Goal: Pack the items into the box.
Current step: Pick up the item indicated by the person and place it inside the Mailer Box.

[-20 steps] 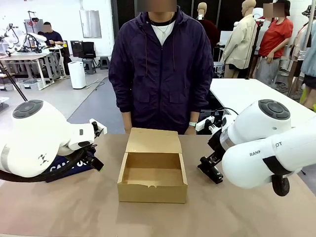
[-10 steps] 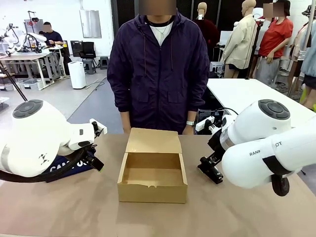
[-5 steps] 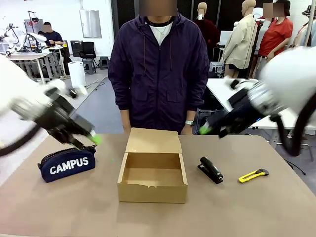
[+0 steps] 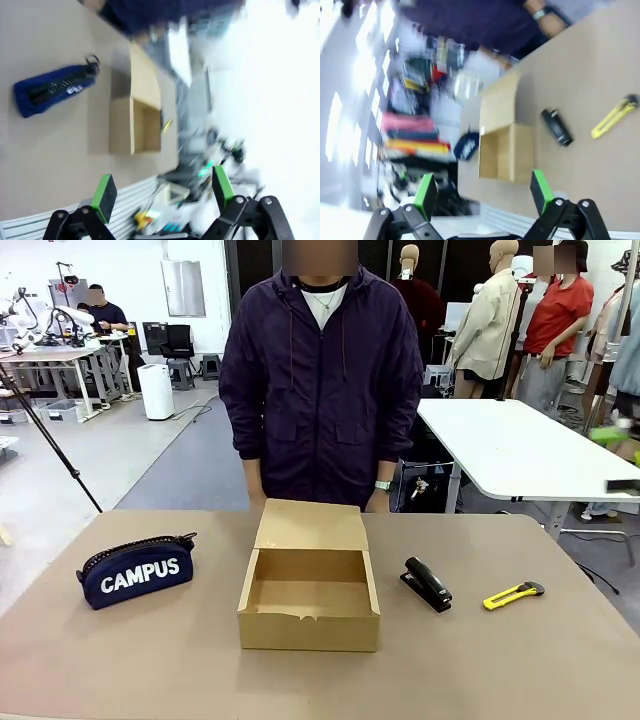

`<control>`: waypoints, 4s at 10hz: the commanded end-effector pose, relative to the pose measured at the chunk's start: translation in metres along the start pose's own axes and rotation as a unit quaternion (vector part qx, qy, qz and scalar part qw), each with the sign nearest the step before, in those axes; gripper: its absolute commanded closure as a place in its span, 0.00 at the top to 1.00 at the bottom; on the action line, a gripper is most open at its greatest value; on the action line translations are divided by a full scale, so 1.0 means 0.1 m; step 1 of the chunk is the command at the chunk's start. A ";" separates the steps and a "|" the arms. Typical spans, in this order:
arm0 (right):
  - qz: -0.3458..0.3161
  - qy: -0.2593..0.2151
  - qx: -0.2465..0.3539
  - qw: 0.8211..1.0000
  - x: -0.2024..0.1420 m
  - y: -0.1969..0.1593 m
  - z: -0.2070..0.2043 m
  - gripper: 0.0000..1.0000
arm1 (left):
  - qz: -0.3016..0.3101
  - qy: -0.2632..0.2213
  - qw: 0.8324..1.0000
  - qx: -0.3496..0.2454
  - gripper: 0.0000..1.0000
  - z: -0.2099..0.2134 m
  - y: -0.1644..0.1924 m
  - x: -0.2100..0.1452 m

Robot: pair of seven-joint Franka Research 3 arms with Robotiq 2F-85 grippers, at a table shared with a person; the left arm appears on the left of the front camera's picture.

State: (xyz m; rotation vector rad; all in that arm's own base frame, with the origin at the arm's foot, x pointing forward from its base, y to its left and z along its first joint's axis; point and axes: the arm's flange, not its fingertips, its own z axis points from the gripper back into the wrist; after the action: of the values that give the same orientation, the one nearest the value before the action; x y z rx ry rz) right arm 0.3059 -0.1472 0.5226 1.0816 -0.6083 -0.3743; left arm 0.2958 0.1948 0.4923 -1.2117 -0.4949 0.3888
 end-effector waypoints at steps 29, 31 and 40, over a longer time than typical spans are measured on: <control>0.370 0.223 -0.426 0.795 -0.35 0.61 -3.23 1.00 | 0.047 -0.055 0.997 -0.032 1.00 0.24 0.37 -0.03; 0.353 0.259 -0.437 0.786 -0.49 0.60 -3.23 1.00 | 0.047 -0.055 0.997 -0.032 1.00 0.24 0.37 -0.03; 0.288 0.277 -0.454 0.796 -0.39 -0.06 -4.06 1.00 | 0.047 -0.055 0.997 -0.032 1.00 0.24 0.37 -0.03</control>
State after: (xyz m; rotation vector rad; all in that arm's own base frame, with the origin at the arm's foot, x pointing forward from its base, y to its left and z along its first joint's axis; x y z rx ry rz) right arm 0.5238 0.1485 0.3639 0.0097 -0.1278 0.2233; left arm 0.2808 0.2230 0.4616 -1.2743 -0.5504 0.5308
